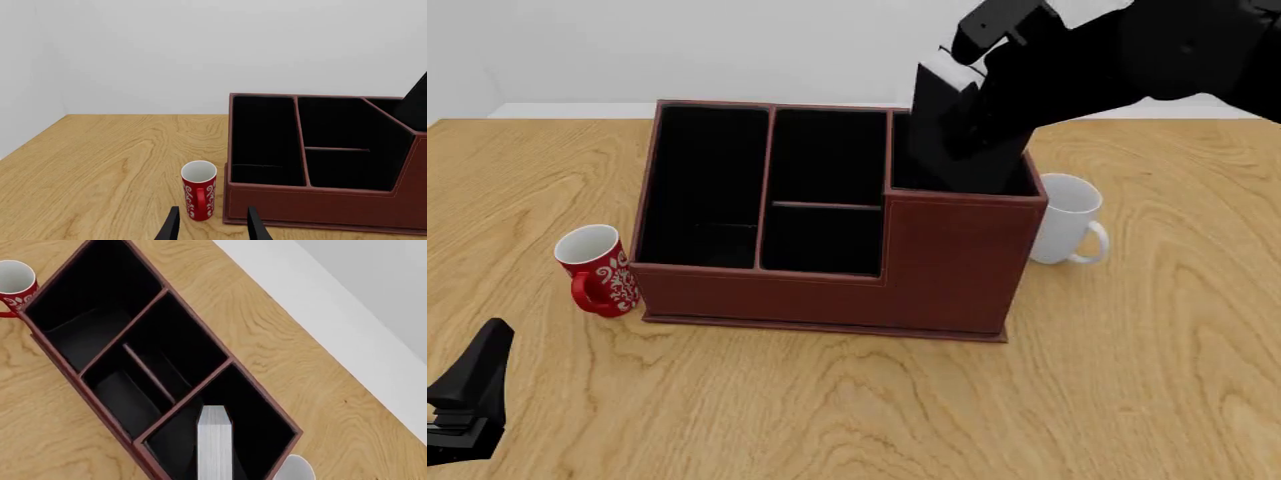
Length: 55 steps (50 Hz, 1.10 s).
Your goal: Pick up the book and place it in the right compartment of the caddy.
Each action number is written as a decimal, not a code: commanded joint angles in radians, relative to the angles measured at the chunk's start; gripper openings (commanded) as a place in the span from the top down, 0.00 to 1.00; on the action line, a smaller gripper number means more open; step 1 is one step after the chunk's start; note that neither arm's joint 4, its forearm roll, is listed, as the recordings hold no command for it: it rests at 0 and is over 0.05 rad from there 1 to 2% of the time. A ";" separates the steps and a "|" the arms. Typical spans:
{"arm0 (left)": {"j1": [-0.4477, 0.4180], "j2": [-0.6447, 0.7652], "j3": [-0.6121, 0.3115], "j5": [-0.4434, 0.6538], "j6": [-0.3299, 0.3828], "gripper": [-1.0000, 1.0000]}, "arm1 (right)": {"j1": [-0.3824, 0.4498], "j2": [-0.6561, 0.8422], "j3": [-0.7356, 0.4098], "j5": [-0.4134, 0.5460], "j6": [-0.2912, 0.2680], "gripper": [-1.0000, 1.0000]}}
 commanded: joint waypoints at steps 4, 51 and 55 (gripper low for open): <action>0.000 0.000 0.000 0.000 0.000 0.00 | -0.022 0.045 0.010 -0.050 0.019 1.00; 0.000 0.000 0.000 0.000 0.000 0.00 | -0.085 0.190 -0.011 -0.122 0.035 1.00; 0.000 0.000 0.000 0.000 0.000 0.00 | -0.092 0.194 -0.014 -0.128 0.031 0.00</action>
